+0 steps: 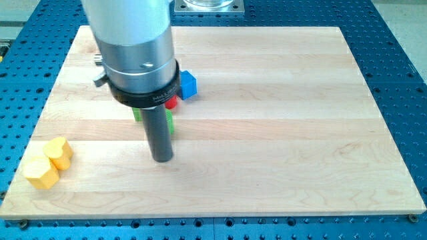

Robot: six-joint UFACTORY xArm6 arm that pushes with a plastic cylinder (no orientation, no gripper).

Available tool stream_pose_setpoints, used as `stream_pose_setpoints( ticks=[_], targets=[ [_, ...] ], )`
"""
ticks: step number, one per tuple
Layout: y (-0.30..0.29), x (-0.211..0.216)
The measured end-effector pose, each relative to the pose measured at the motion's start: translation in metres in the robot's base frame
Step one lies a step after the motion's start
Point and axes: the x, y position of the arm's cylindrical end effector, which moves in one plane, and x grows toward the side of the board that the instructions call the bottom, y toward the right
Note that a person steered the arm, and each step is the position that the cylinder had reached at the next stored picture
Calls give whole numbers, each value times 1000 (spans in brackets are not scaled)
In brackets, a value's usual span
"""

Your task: Separate the green blocks

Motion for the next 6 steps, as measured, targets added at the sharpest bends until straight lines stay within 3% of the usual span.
stream_pose_setpoints(
  ticks=[4, 5, 6],
  targets=[
    [19, -4],
    [28, -32],
    [-19, -61]
  ],
)
